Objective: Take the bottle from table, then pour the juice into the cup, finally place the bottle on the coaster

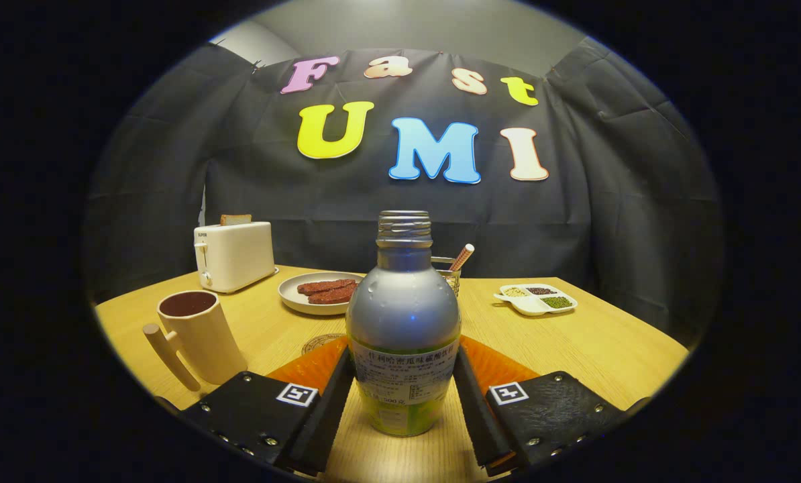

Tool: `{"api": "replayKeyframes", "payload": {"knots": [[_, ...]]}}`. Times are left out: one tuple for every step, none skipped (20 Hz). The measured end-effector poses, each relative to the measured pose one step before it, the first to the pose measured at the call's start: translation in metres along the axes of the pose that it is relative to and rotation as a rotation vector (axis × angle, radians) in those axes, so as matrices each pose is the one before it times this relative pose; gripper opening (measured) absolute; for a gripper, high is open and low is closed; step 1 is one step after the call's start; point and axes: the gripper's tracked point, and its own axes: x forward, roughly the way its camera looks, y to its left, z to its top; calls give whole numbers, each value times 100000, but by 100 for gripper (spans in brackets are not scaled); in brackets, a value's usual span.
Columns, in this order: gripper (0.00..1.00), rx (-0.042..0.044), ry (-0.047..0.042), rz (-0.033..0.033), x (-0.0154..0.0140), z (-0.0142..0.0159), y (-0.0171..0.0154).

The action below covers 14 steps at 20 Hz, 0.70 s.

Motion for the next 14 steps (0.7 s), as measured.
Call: {"api": "replayKeyframes", "payload": {"knots": [[78,-1319,2121,-252,-46,-66,210],[77,-2217,1851,-701,-29,162,19],[77,-2845,970,-808,-144,333,-36],[77,-2793,893,-410,-128,323,-49],[77,-2458,450,394,-148,530,85],[77,-2726,204,774,-185,518,167],[77,-3272,-254,195,-210,795,-4],[77,-3527,-666,591,-216,657,108],[77,-3845,-516,301,-79,794,133],[77,-3916,-446,76,-93,743,-19],[77,-3715,-499,180,-95,727,63],[77,-3230,-458,202,-29,670,139],[77,-3125,-125,693,83,568,166],[77,-3592,357,878,88,354,248]]}}
